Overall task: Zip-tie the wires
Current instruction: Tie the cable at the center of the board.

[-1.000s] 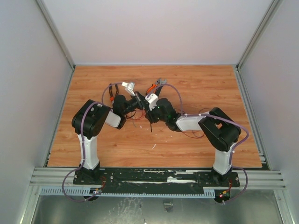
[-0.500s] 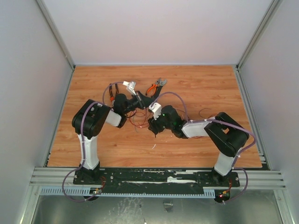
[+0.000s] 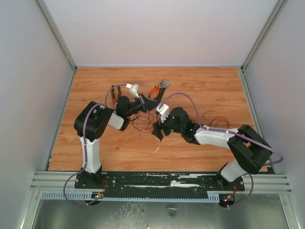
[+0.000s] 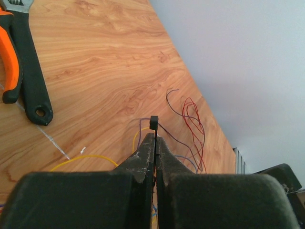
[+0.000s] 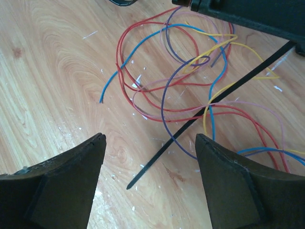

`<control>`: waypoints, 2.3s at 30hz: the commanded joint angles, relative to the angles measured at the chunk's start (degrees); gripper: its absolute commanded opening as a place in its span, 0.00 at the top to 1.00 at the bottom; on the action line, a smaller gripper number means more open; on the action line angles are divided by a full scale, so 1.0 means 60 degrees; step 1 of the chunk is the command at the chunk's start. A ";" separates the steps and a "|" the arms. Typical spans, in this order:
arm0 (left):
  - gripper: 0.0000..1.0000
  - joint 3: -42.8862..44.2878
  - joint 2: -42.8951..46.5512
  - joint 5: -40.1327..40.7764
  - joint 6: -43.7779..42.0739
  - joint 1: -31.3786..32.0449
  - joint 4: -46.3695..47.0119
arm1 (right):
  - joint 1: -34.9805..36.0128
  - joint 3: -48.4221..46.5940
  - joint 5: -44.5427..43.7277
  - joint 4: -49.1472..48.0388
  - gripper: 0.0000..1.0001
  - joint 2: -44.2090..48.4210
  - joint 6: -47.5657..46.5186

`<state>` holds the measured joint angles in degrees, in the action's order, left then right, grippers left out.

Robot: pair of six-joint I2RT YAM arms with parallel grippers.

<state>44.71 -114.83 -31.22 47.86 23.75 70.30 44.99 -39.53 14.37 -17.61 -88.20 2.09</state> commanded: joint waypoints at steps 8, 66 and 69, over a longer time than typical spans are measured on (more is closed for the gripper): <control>1.00 0.0239 -0.0169 -0.0286 -0.0097 -0.0026 0.0163 | -0.0279 0.0969 -0.1421 -0.1331 0.16 0.1683 -0.3017; 1.00 0.0667 -0.0442 -0.0614 0.0369 -0.0056 -0.0084 | 0.1422 0.2340 -0.3889 -0.8360 0.21 -0.3627 -1.1982; 1.00 0.0688 -0.0421 -0.0626 0.0348 -0.0047 -0.0173 | 0.1507 0.2321 -0.3918 -0.8445 0.21 -0.3674 -1.2090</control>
<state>47.46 -117.16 -34.37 50.63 23.64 69.52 52.95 -24.93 -9.65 -67.22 -108.44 -69.43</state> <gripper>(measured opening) 0.019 0.787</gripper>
